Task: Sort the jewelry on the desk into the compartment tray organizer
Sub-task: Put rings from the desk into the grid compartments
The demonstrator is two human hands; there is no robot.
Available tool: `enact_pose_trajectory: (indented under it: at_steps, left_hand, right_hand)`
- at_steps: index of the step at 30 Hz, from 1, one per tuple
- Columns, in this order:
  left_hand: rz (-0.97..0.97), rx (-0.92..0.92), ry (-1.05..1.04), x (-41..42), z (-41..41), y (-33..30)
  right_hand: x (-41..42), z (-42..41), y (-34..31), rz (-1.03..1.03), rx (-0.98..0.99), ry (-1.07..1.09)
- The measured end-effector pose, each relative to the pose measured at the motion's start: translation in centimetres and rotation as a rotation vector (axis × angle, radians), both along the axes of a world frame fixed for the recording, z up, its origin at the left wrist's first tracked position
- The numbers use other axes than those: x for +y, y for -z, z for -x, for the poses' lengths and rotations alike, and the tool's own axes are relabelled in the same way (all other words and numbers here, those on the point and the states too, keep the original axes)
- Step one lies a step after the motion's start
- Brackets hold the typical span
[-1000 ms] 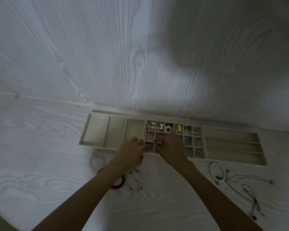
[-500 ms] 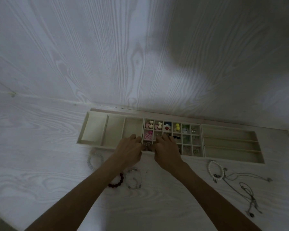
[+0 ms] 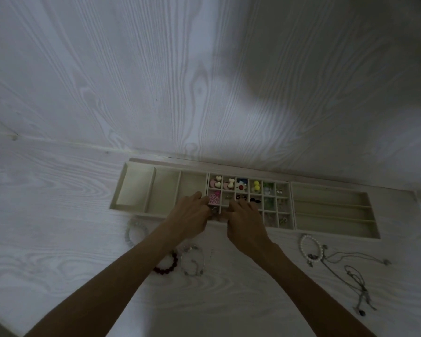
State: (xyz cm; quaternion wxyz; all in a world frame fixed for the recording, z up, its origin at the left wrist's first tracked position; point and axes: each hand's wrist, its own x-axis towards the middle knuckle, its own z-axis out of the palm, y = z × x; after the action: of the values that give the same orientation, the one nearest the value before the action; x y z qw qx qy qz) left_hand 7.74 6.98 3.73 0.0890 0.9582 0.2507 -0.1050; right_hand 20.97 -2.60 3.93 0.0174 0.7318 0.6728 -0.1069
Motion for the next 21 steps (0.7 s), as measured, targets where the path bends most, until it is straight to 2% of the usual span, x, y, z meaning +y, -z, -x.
enact_pose_trajectory:
  at_steps: [6,12,21]
  left_hand:
    - [0.011,0.016,0.01,0.0,0.3,-0.2]
    - [0.001,0.096,0.007,0.1,0.4,-0.3]
    - [-0.016,0.085,0.045,0.1,0.2,-0.7]
  right_hand:
    - [0.4,0.7,0.3,-0.041,-0.038,-0.031]
    - [1.1,0.6,0.9,0.05,-0.016,-0.004]
    - [1.2,0.4,0.7,0.03,-0.011,-0.022]
